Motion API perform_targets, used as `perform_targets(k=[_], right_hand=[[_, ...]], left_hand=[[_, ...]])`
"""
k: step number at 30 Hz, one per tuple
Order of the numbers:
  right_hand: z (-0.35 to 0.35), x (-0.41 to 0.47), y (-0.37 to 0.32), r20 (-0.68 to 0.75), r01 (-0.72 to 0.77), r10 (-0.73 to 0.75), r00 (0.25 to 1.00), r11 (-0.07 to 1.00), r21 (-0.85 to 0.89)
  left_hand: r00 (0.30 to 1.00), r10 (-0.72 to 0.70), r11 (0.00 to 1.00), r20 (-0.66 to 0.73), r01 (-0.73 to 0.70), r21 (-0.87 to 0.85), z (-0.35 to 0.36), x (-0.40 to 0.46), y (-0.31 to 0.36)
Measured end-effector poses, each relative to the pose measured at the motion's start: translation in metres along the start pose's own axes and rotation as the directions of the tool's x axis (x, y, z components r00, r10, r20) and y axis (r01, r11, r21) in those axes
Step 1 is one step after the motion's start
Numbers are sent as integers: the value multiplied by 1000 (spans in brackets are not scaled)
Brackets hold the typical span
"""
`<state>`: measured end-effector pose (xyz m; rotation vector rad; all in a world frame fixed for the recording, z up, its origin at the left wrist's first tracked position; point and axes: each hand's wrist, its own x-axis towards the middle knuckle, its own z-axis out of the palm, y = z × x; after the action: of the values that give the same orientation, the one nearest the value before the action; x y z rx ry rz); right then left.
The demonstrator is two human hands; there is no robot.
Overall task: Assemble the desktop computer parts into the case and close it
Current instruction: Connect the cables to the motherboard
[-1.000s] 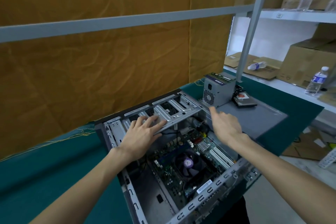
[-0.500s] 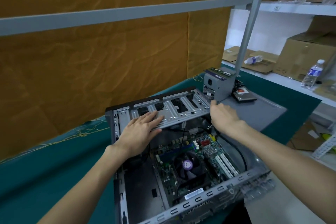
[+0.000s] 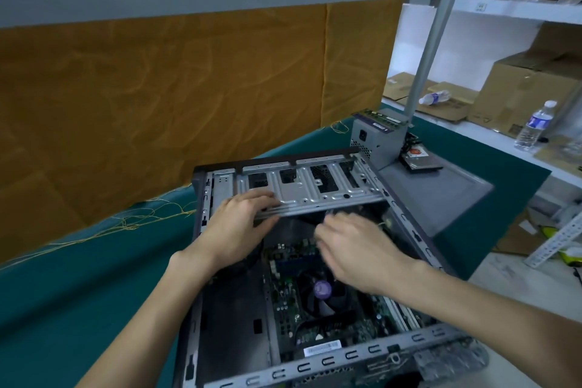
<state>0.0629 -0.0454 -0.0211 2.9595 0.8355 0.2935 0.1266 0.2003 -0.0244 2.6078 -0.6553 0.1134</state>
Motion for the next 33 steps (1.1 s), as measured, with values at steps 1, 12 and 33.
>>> perform_targets(k=[1, 12, 33], right_hand=[[4, 8, -5, 113, -13, -4, 994, 989, 148], [38, 75, 7, 654, -272, 65, 754, 937, 220], [-1, 61, 13, 250, -217, -119, 961, 238, 947]], left_hand=[[1000, -3, 1000, -22, 2, -31, 0, -2, -1], [998, 20, 999, -66, -22, -39, 2, -12, -9], [980, -92, 841, -175, -18, -540, -13, -28, 22]])
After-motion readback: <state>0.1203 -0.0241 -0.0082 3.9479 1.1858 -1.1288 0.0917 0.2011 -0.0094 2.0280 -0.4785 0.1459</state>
